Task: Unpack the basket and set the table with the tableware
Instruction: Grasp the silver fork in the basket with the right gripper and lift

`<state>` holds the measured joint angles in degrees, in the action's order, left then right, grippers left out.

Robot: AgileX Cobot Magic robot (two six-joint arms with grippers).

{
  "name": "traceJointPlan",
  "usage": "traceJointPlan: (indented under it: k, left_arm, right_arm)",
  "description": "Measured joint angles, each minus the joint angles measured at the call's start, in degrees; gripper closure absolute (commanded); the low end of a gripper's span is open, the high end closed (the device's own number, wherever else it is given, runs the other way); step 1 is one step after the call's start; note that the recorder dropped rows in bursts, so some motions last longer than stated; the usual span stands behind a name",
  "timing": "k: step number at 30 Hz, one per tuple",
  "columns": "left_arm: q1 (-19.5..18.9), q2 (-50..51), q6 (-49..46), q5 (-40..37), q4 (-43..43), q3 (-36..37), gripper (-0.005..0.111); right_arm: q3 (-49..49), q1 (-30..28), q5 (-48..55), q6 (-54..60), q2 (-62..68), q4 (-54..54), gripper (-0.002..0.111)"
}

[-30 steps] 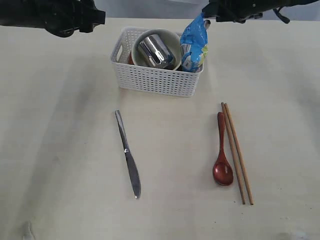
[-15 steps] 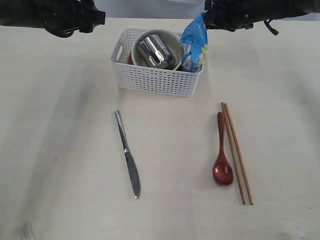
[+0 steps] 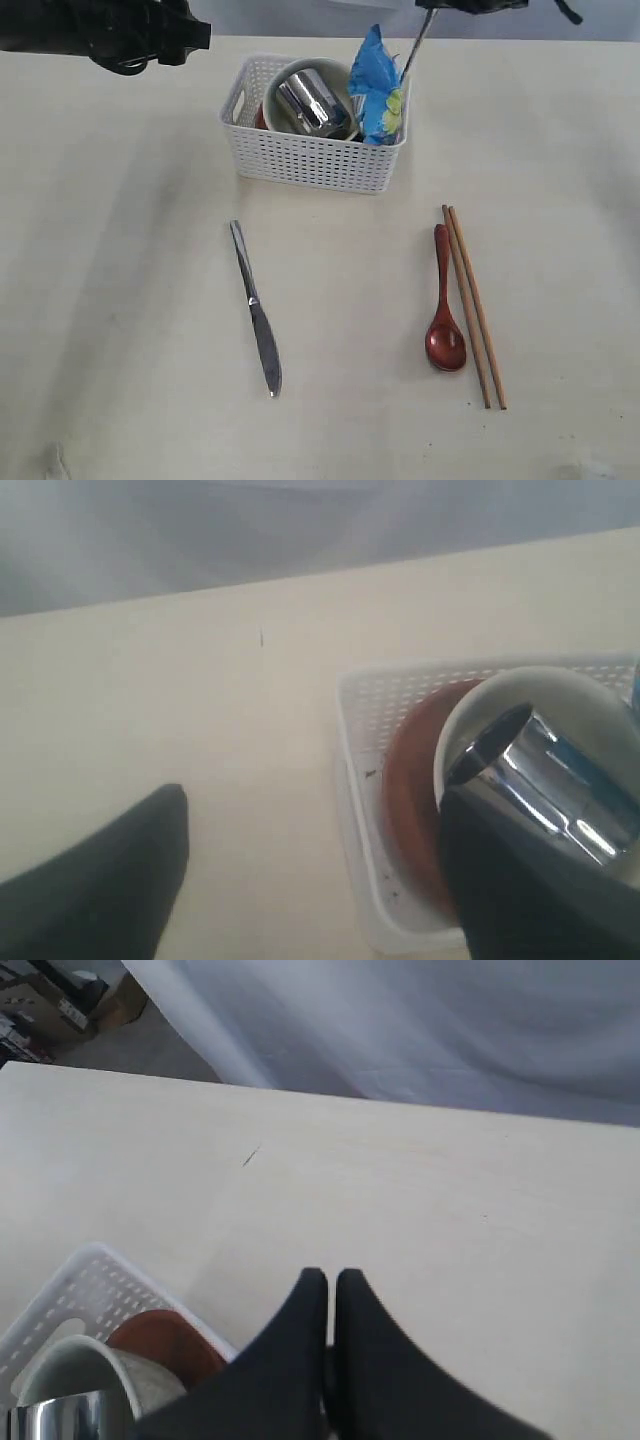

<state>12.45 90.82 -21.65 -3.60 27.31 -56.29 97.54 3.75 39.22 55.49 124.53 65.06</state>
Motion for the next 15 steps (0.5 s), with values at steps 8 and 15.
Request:
traceJointPlan:
  k: [8,15]
  left_arm:
    - [0.0,0.0,0.0,0.0,0.0,0.0,0.04]
    - [0.0,0.0,-0.7,0.1,0.0,0.0,0.041]
  right_arm:
    - [0.0,0.0,-1.5,0.4,-5.1,-7.4,0.109]
    - [0.0,0.0,-2.0,1.9,-10.5,-8.7,0.109]
